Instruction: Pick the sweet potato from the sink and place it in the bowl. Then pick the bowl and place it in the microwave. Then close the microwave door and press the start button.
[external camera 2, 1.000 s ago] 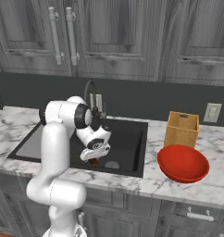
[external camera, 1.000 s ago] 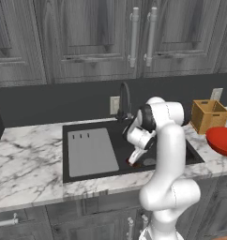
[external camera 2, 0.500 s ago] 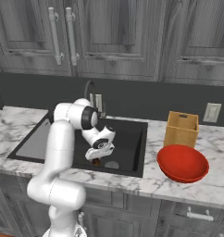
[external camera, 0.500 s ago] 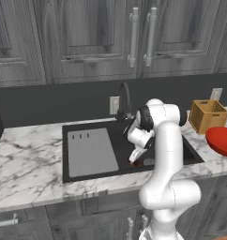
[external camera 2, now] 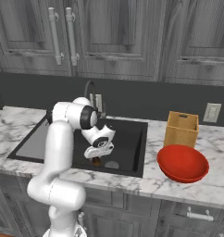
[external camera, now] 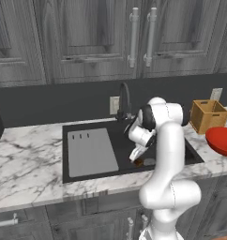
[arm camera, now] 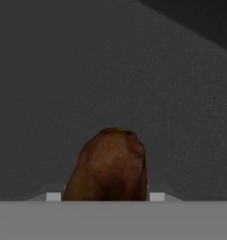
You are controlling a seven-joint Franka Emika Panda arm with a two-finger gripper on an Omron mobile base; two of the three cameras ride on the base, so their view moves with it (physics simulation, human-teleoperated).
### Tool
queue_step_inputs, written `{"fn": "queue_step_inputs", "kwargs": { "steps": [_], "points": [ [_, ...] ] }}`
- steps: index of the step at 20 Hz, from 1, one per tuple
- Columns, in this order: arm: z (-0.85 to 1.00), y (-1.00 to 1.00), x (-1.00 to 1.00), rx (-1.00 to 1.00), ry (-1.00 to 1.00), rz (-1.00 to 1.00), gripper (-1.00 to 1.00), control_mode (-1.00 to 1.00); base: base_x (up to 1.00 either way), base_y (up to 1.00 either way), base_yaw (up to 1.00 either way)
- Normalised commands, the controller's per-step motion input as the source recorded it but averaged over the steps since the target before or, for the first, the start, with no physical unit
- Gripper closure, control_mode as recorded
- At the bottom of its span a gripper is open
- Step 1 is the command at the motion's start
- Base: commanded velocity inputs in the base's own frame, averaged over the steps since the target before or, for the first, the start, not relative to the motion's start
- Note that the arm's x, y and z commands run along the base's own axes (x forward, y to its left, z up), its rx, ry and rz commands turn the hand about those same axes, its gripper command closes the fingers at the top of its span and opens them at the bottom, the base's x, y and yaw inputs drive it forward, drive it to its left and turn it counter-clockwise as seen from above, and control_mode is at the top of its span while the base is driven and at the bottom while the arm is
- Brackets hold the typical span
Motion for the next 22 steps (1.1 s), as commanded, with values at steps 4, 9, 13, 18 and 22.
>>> {"fn": "queue_step_inputs", "kwargs": {
  "steps": [4,9,13,18,22],
  "points": [
    [1.0,-0.02,-0.5,0.0,0.0,-0.04,1.0,-1.0,0.0,0.0,0.0],
    [1.0,-0.16,-0.26,0.0,0.0,-0.02,1.0,-1.0,0.0,0.0,0.0],
    [1.0,-0.21,-0.18,-0.01,0.0,0.0,1.0,-1.0,0.0,0.0,0.0],
    [1.0,-0.21,-0.24,-0.12,0.06,0.0,1.0,-1.0,0.0,0.0,0.0],
    [0.99,-0.47,-0.55,-0.17,0.0,0.06,1.0,-1.0,0.0,0.0,0.0]
  ]
}}
